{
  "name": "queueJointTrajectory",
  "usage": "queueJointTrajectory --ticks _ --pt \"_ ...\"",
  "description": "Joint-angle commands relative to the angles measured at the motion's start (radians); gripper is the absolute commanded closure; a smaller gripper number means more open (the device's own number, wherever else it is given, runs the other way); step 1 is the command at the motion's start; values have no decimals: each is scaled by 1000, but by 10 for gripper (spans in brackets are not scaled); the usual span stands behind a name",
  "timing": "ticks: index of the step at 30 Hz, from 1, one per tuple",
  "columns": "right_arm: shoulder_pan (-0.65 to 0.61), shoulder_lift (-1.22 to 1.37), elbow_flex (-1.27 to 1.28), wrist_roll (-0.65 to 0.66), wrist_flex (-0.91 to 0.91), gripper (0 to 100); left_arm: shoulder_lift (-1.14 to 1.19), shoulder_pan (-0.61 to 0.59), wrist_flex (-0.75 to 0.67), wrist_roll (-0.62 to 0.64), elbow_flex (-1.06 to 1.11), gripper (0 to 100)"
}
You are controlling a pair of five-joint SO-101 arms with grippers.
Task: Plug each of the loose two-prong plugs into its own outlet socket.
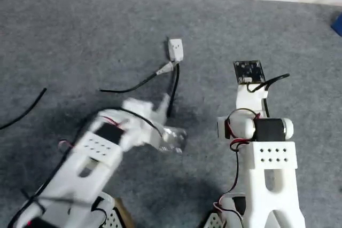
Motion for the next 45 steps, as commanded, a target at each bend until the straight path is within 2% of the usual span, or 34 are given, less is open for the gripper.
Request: queueJointTrajectory --ticks 1,7,12,17,19,24,29,33,36,40,45 --pt "-7 -8 -36 14 -4 711 -134 -163 112 -68 -108 996" --pt "-13 -10 91 6 -110 711 -275 -550 123 -44 -117 996" --pt "-13 -19 125 -37 -139 711 -231 -805 118 178 -104 996" --pt "-13 -19 128 -41 -139 711 -64 -1052 103 425 -156 996" --pt "-13 -19 128 -41 -139 711 22 -1153 61 446 -200 996" --pt "-13 -19 128 -41 -139 711 257 -1325 -189 497 -351 996" --pt "-13 -19 128 -41 -139 711 521 -1422 -230 499 -644 996" --pt "-13 -19 128 -41 -139 711 722 -1442 -224 499 -857 992" --pt "-13 -19 128 -41 -139 711 771 -1452 -195 497 -911 924" --pt "-13 -19 127 -41 -139 711 742 -1409 -40 499 -911 761" --pt "-13 -19 128 -40 -139 711 654 -1294 242 496 -908 726"
